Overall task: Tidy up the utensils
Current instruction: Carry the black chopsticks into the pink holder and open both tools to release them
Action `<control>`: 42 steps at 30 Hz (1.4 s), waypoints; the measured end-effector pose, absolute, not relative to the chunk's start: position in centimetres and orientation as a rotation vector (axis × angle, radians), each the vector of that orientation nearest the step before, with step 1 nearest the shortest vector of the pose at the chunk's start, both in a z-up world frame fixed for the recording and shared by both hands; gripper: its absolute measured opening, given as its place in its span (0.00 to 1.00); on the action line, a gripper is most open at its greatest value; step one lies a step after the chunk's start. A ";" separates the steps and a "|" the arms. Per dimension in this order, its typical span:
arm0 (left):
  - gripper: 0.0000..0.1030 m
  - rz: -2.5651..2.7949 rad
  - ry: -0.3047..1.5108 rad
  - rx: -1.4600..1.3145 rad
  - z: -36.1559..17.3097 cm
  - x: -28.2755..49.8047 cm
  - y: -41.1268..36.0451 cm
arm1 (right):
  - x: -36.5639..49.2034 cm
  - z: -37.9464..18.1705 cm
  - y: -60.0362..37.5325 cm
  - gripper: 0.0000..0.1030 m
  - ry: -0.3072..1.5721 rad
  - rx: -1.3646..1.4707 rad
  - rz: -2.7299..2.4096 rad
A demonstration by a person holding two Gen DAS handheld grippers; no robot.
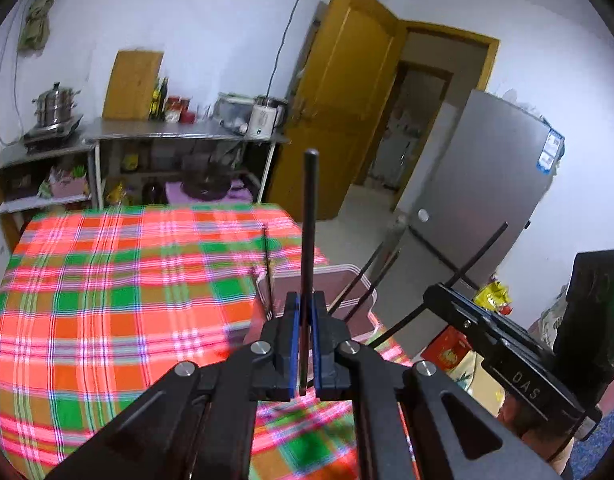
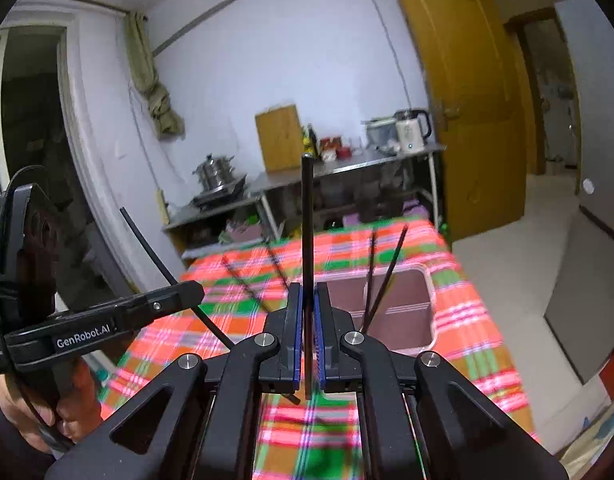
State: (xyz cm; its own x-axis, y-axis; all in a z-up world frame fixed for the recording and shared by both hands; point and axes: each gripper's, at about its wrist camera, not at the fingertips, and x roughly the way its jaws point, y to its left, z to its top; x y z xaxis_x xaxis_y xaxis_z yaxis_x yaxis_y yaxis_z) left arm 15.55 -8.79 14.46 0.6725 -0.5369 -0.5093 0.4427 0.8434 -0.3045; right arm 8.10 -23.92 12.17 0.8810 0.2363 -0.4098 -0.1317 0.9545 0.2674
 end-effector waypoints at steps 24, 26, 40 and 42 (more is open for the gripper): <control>0.06 -0.520 0.697 -0.129 10.2 21.3 -12.5 | 13.0 8.9 -25.5 0.05 0.491 0.242 0.126; 0.06 -0.525 0.711 -0.124 9.6 21.5 -12.8 | 13.5 7.9 -25.5 0.05 0.515 0.245 0.124; 0.24 -0.537 0.715 -0.117 8.3 20.8 -13.1 | 13.9 5.4 -25.5 0.08 0.603 0.247 0.134; 0.26 -0.535 0.697 -0.110 8.7 20.3 -13.1 | 13.8 5.6 -25.4 0.09 0.598 0.245 0.135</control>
State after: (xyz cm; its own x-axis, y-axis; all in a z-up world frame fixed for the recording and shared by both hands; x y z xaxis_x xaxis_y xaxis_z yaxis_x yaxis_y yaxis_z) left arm 20.29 -13.07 8.72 0.6385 -0.5037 -0.5820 0.4315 0.8604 -0.2712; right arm 13.78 -25.40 5.59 0.8190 0.1964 -0.5392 -0.0554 0.9623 0.2664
